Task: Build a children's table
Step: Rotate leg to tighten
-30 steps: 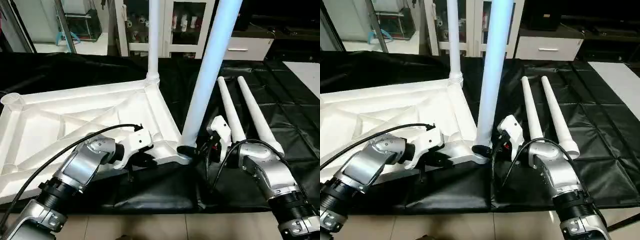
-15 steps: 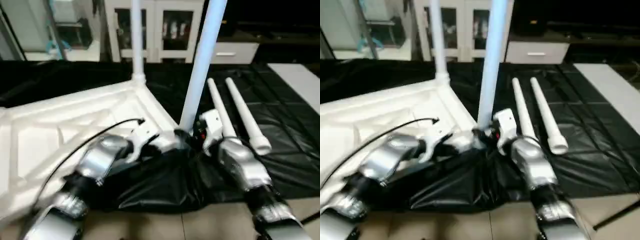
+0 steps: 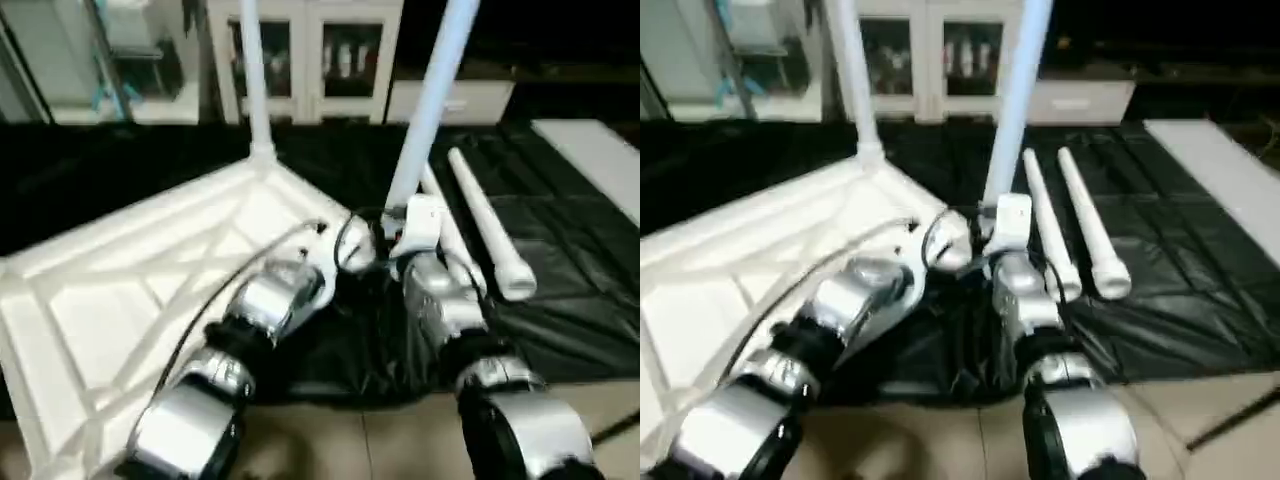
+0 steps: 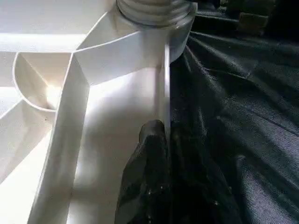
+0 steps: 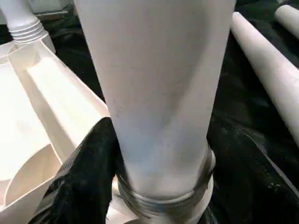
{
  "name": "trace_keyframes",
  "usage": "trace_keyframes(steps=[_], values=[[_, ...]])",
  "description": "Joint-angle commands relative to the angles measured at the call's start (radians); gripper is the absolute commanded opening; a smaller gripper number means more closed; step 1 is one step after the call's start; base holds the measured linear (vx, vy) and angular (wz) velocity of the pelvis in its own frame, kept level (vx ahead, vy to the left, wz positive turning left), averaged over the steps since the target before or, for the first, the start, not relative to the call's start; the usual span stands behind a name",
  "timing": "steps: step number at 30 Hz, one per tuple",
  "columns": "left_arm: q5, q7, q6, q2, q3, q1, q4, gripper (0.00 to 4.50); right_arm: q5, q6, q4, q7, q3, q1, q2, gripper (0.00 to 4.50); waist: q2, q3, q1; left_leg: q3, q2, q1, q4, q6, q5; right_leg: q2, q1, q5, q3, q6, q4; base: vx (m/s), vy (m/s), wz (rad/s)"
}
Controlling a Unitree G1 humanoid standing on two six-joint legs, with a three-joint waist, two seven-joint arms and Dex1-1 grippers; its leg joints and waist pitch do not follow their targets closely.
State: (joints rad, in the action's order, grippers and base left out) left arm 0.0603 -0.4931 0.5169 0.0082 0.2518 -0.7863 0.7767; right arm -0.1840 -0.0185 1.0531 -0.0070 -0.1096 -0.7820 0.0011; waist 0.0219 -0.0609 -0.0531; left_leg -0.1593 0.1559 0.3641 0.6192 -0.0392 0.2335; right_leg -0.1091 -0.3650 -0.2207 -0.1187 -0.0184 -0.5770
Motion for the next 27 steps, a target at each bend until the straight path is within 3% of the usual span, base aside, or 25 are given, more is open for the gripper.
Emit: trace_keyframes(steps=[1,3,4,5,10,11,13,15,17,18,20,22,24,25,27], values=[[0.019,0.036,-0.028,0.031,-0.023,-0.014,0.041,0.00,0.005,-0.005,0.060,0.021,-0.006,0.025,0.000,2.56,0.006,0.054,0.013,0.042,0.076,-0.032,-0.128,-0.101,0.554,-0.059,0.004,-0.238,0.048,-0.138,0.066,0.000,0.000,0.00],[0.020,0.017,-0.048,0.039,-0.017,-0.016,0.048,0.00,0.002,-0.043,0.058,0.068,-0.010,0.018,0.001,2.56,-0.002,0.052,0.005,0.031,0.071,-0.028,-0.118,-0.064,0.493,-0.081,0.004,-0.352,0.058,-0.138,0.082,0.000,0.000,0.00],[0.020,0.017,-0.048,0.039,-0.017,-0.016,0.048,0.00,0.002,-0.043,0.058,0.068,-0.010,0.018,0.001,3.12,-0.001,0.052,0.004,0.030,0.070,-0.026,-0.116,-0.053,0.476,-0.085,0.005,-0.383,0.059,-0.135,0.086,0.000,0.000,0.00],[0.023,0.004,-0.053,0.045,-0.009,-0.014,0.043,0.00,0.004,-0.054,0.054,0.086,-0.007,0.017,-0.001,3.12,0.000,0.052,0.003,0.032,0.074,-0.019,-0.116,-0.044,0.438,-0.089,0.011,-0.406,0.061,-0.129,0.087,0.000,0.000,0.00],[0.030,-0.058,-0.061,0.077,0.017,0.009,0.008,0.00,0.009,-0.083,-0.001,0.155,0.014,0.035,-0.018,3.56,-0.006,0.060,-0.001,0.027,0.078,-0.004,-0.119,-0.016,0.318,-0.085,0.018,-0.312,0.064,-0.148,0.076,0.000,0.000,0.00],[0.030,-0.078,-0.065,0.089,0.025,0.020,-0.008,0.00,0.007,-0.087,-0.031,0.184,0.018,0.048,-0.025,3.65,-0.005,0.060,-0.005,0.022,0.079,-0.008,-0.117,-0.004,0.288,-0.086,0.014,-0.290,0.067,-0.160,0.075,0.000,0.000,0.00],[0.029,-0.146,-0.082,0.126,0.049,0.055,-0.066,0.00,0.001,-0.088,-0.117,0.246,0.029,0.091,-0.052,3.75,-0.011,0.057,-0.009,0.016,0.081,-0.010,-0.115,0.012,0.278,-0.087,0.011,-0.332,0.070,-0.167,0.080,0.000,0.000,0.00],[0.027,-0.207,-0.089,0.159,0.071,0.086,-0.115,0.00,-0.004,-0.082,-0.180,0.284,0.031,0.124,-0.074,4.07,-0.010,0.059,-0.012,0.014,0.082,-0.009,-0.115,0.021,0.245,-0.086,0.012,-0.335,0.071,-0.164,0.078,0.000,0.000,0.00],[0.022,-0.264,-0.103,0.188,0.093,0.114,-0.159,0.00,-0.012,-0.069,-0.235,0.316,0.032,0.153,-0.093,4.07,-0.011,0.066,-0.016,0.010,0.084,-0.012,-0.111,0.034,0.181,-0.084,0.010,-0.268,0.075,-0.179,0.069,0.051,-0.040,0.03],[0.017,-0.376,-0.119,0.258,0.143,0.171,-0.251,0.00,-0.033,-0.020,-0.352,0.401,0.047,0.212,-0.140,4.15,-0.006,0.067,-0.021,0.007,0.088,-0.017,-0.113,0.048,0.163,-0.079,0.009,-0.222,0.075,-0.196,0.065,0.062,-0.044,0.07],[0.015,-0.447,-0.123,0.310,0.174,0.207,-0.308,0.00,-0.048,0.021,-0.443,0.485,0.070,0.260,-0.185,4.40,-0.006,0.069,-0.020,0.001,0.085,-0.006,-0.112,0.061,0.164,-0.072,0.009,-0.155,0.078,-0.210,0.052,0.079,-0.041,0.04],[0.016,-0.470,-0.128,0.330,0.184,0.217,-0.325,0.00,-0.054,0.039,-0.480,0.526,0.083,0.279,-0.207,4.40,-0.006,0.080,-0.026,-0.003,0.081,-0.005,-0.098,0.086,0.055,-0.063,0.013,0.020,0.077,-0.243,0.025,0.086,-0.022,-0.02],[0.007,-0.519,-0.138,0.363,0.195,0.235,-0.352,0.00,-0.066,0.059,-0.547,0.633,0.117,0.320,-0.259,4.40,-0.005,0.084,-0.036,-0.009,0.077,-0.006,-0.087,0.122,-0.028,-0.059,0.014,0.136,0.076,-0.267,0.012,0.074,-0.005,-0.02],[-0.004,-0.556,-0.158,0.380,0.197,0.245,-0.369,0.00,-0.084,0.081,-0.593,0.708,0.138,0.346,-0.290,4.40,-0.007,0.083,-0.036,-0.010,0.075,-0.005,-0.083,0.148,-0.058,-0.056,0.013,0.175,0.076,-0.280,0.008,0.055,0.016,0.00],[-0.024,-0.640,-0.190,0.422,0.208,0.265,-0.412,0.00,-0.128,0.149,-0.699,0.884,0.192,0.405,-0.370,4.40,-0.008,0.082,-0.037,-0.011,0.076,-0.003,-0.082,0.163,-0.060,-0.058,0.015,0.171,0.076,-0.284,0.008,0.027,0.008,0.00]])
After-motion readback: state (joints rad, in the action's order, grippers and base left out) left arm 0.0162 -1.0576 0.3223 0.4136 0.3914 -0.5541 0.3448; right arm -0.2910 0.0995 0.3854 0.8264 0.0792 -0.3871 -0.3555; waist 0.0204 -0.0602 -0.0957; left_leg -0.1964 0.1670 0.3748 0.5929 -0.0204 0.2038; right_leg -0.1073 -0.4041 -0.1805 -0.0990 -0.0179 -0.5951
